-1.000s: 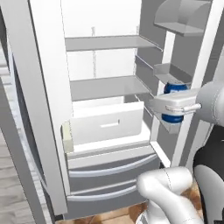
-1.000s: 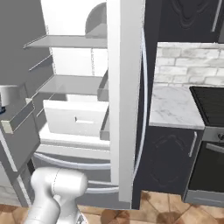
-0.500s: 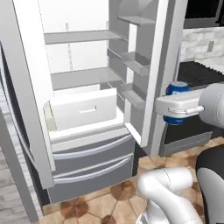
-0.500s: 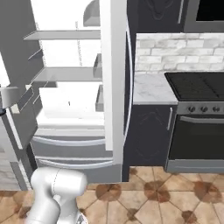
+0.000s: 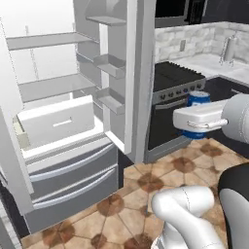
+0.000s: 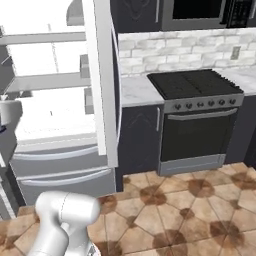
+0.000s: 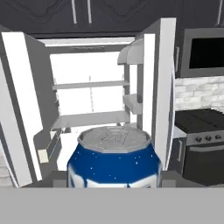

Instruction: Open the fridge, grab two sodas, and place both sodas inside the bowl with ice on the dining counter.

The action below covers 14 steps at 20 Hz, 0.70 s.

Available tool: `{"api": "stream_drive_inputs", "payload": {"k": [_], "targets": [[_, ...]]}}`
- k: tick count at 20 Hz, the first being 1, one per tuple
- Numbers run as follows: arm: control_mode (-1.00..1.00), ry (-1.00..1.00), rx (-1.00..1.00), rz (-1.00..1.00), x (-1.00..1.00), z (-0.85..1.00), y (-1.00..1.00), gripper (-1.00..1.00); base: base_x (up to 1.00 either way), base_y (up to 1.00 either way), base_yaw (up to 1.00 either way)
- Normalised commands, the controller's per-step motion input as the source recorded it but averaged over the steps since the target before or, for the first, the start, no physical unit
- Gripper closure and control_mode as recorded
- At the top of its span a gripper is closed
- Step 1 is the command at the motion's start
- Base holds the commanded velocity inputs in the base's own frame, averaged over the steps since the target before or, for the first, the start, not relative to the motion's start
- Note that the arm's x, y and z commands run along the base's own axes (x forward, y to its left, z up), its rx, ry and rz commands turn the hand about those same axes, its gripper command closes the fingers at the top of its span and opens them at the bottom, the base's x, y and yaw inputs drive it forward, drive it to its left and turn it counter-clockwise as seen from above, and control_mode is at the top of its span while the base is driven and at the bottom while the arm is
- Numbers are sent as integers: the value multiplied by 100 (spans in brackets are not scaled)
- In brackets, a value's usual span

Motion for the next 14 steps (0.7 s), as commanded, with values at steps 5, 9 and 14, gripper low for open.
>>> {"api": "stream_drive_inputs", "payload": {"k": [5,9,14], "targets": [[100,0,0,0,0,0,0,100,-70,34,-48],[100,0,0,0,0,0,0,100,-55,41,-46],[100,0,0,0,0,0,0,100,22,14,-18]]}}
